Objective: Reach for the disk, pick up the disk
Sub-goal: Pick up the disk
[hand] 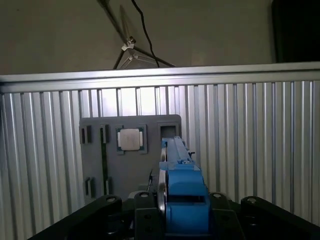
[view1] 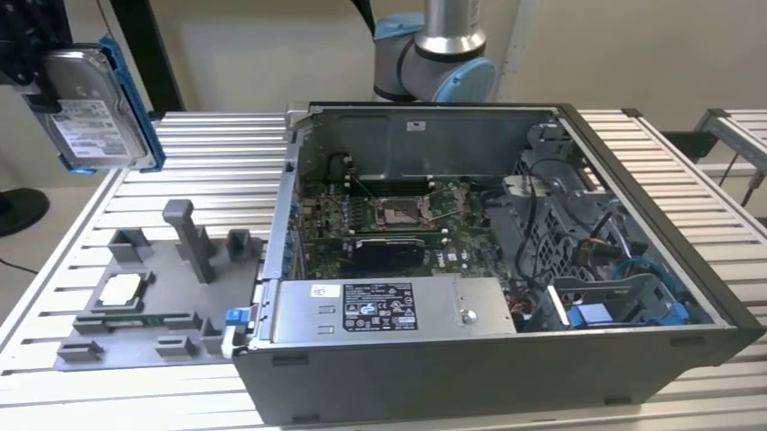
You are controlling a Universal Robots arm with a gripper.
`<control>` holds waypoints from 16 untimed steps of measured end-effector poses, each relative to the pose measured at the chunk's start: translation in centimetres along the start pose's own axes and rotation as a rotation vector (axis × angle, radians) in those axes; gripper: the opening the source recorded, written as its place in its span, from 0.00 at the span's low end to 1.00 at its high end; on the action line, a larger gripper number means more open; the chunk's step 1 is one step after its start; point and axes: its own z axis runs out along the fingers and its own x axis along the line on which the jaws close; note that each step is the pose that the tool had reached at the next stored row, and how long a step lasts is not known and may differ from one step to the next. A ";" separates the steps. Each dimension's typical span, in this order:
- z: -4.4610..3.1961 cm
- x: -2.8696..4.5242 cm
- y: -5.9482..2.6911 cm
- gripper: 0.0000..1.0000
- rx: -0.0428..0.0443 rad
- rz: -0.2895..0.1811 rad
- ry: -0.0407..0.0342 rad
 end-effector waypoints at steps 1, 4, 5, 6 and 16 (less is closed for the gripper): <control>-0.45 -0.01 0.00 0.00 0.0001 0.000 -0.0001; -1.80 -0.02 0.02 0.00 0.0000 0.000 0.0000; -2.28 -0.03 0.02 0.00 0.0000 0.000 0.0000; -2.71 -0.03 0.03 0.00 0.0001 0.000 -0.0001; -6.16 -0.08 0.06 0.00 -0.0001 0.000 0.0000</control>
